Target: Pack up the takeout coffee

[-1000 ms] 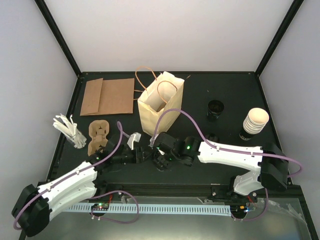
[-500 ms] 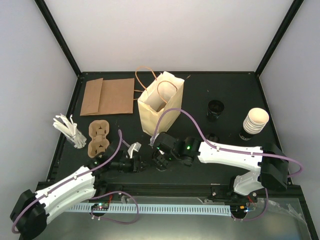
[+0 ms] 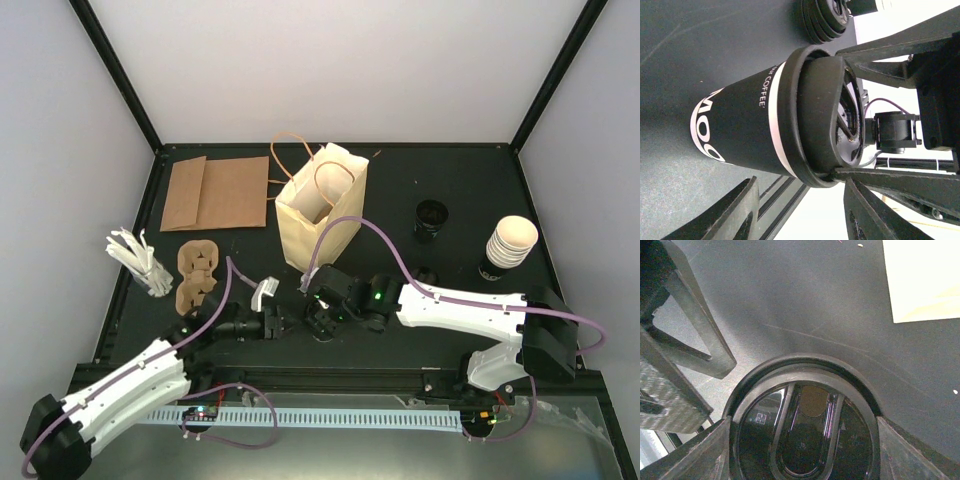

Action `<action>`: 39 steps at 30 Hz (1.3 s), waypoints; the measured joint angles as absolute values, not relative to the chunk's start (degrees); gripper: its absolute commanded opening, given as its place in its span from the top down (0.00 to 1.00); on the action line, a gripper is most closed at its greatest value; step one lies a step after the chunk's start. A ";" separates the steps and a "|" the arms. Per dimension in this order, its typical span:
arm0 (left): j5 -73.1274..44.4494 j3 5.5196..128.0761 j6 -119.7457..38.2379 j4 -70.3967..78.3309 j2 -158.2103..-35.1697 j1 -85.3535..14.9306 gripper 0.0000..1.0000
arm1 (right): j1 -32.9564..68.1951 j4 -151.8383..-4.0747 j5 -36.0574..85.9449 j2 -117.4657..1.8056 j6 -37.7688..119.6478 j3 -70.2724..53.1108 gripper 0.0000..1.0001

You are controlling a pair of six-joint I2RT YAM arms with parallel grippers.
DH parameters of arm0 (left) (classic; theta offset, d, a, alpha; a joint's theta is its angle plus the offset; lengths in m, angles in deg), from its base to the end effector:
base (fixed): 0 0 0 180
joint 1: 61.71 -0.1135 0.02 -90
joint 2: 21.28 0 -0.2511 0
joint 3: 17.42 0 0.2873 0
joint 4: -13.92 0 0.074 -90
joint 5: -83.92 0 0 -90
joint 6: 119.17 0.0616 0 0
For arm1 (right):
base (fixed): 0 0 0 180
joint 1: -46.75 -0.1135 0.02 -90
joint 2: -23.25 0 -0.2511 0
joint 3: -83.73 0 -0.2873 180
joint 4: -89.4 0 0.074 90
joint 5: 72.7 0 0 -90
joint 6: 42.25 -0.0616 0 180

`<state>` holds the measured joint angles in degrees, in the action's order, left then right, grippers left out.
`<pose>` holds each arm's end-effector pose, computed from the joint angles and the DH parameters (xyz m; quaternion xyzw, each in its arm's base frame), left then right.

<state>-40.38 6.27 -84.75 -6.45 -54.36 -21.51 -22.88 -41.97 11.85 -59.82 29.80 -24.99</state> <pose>0.1315 -0.1566 0.1417 0.0360 0.8389 -0.5268 0.1323 0.1230 0.3146 0.1864 -0.4100 0.8745 0.1433 0.2159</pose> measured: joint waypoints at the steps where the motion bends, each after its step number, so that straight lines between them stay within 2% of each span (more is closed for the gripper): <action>1: -40.38 6.27 -84.85 -6.10 -54.87 -21.51 0.52 | -22.88 -41.97 11.85 -59.82 29.80 -24.99 0.43; 24: -40.27 7.67 -85.10 -2.76 -64.09 -21.48 0.65 | -23.14 -41.56 11.54 -59.77 29.82 -25.06 0.43; 39: -39.53 7.97 -84.77 -2.65 -65.21 -20.74 0.66 | -24.32 -41.14 8.83 -60.28 27.68 -24.82 0.43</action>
<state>-39.53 7.97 -84.77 -2.65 -65.21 -20.74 -24.32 -41.14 8.83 -60.28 27.68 -24.82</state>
